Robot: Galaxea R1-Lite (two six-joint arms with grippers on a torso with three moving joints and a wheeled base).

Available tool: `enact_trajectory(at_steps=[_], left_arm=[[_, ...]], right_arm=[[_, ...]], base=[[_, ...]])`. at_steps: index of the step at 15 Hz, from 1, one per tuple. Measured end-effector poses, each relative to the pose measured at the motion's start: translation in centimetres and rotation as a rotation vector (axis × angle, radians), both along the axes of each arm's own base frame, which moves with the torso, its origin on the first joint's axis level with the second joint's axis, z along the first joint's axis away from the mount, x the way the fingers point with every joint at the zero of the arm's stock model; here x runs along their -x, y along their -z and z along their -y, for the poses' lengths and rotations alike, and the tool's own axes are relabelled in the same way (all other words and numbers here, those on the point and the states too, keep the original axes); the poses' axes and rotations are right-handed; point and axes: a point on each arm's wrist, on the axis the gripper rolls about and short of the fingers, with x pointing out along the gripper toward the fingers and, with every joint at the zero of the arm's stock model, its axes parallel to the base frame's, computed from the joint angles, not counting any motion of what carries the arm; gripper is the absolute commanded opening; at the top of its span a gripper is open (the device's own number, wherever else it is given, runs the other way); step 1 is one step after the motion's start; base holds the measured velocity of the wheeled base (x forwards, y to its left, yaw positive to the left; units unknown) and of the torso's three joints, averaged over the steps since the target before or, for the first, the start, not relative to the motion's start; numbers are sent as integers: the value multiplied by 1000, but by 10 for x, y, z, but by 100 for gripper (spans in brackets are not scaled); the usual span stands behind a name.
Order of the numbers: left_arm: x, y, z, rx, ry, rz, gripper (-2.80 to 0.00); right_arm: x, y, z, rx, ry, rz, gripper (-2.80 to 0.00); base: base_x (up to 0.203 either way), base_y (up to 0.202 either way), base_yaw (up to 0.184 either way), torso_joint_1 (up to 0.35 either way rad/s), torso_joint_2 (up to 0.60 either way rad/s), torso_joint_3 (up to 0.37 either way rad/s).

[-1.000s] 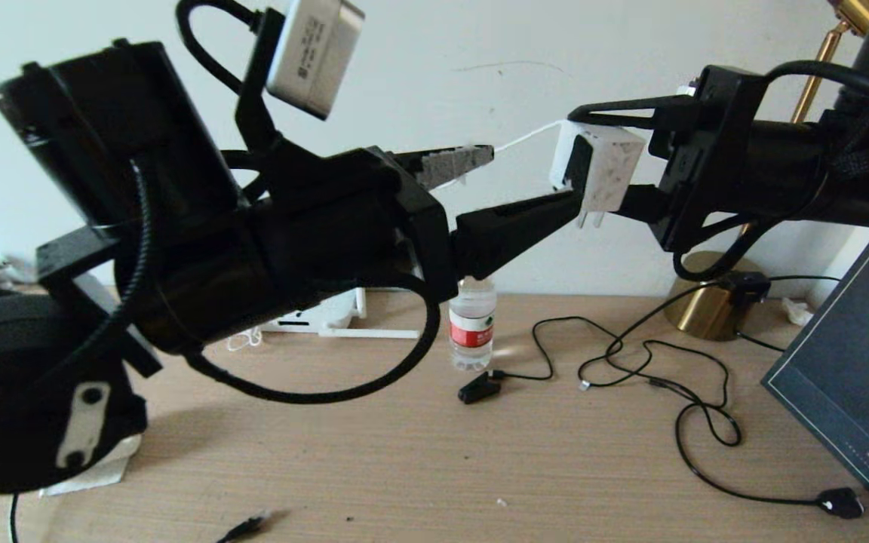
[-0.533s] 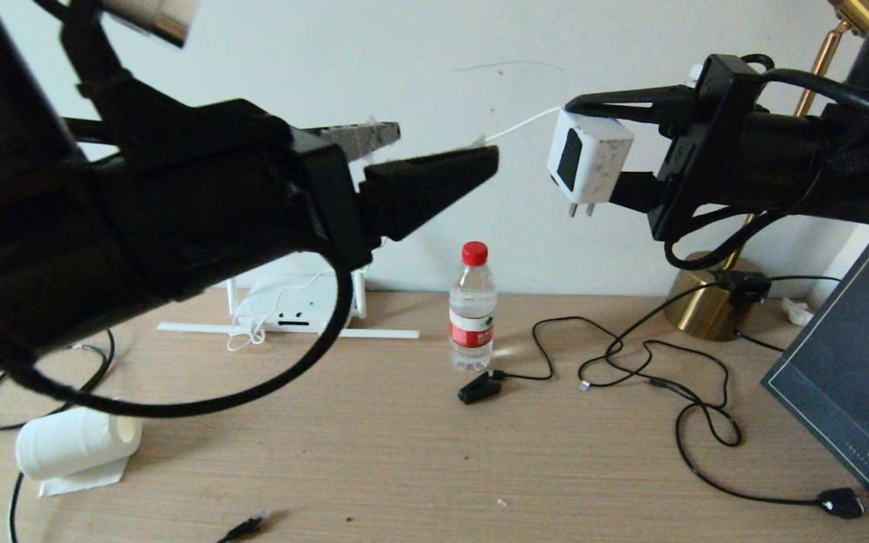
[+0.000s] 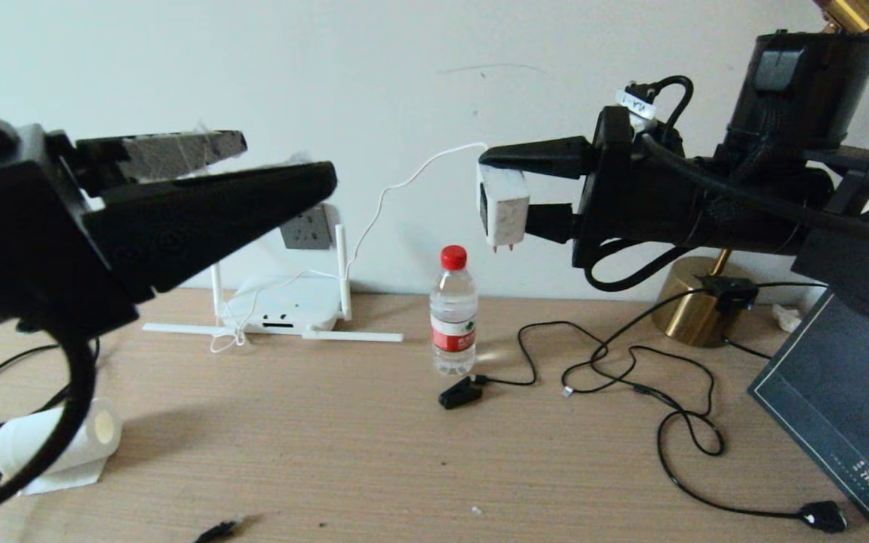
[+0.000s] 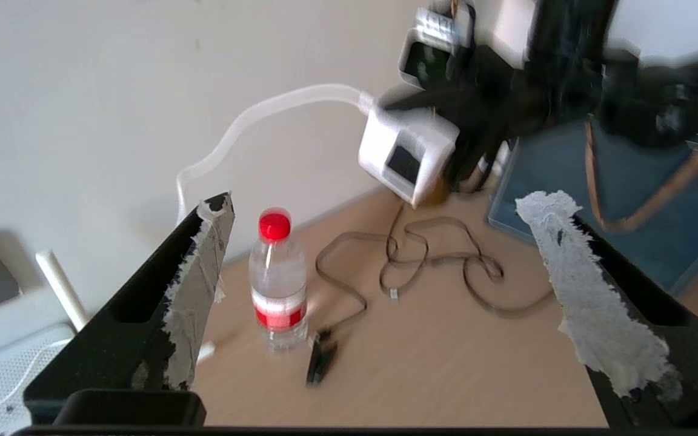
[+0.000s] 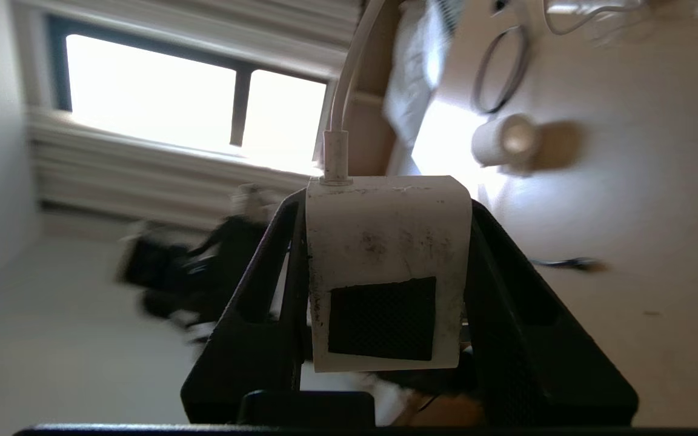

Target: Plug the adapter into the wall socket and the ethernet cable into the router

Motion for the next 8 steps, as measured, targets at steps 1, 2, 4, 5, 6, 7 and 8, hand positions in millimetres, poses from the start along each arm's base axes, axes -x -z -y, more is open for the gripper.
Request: enact_trajectory(at_steps=[1, 2, 4, 5, 6, 7, 8], left_arm=[[1, 1, -2, -6, -38, 0, 0], [1, 2, -3, -22, -66, 12, 0], [1, 10, -2, -109, -90, 52, 0], [1, 15, -1, -154, -90, 65, 0], [1, 17, -1, -170, -88, 69, 0], [2, 18, 0, -178, -80, 66, 0], [1, 20, 1, -186, -79, 57, 0]], right_arm=[[-2, 3, 0, 8, 52, 4, -280], [-5, 6, 1, 14, 105, 7, -280], [-7, 10, 1, 33, 174, 6, -280], [-6, 13, 0, 44, 169, -8, -280], [-5, 15, -3, 55, 149, -25, -280], [-3, 17, -6, 59, 129, -34, -280], [0, 18, -11, 61, 110, -43, -280]], base=[[0, -154, 1, 0, 3, 8], [0, -98, -1, 4, 1, 6], [0, 0, 0, 0, 0, 0], [0, 0, 0, 0, 0, 0], [0, 0, 0, 0, 0, 0], [0, 0, 0, 0, 0, 0], [0, 0, 0, 0, 0, 0]])
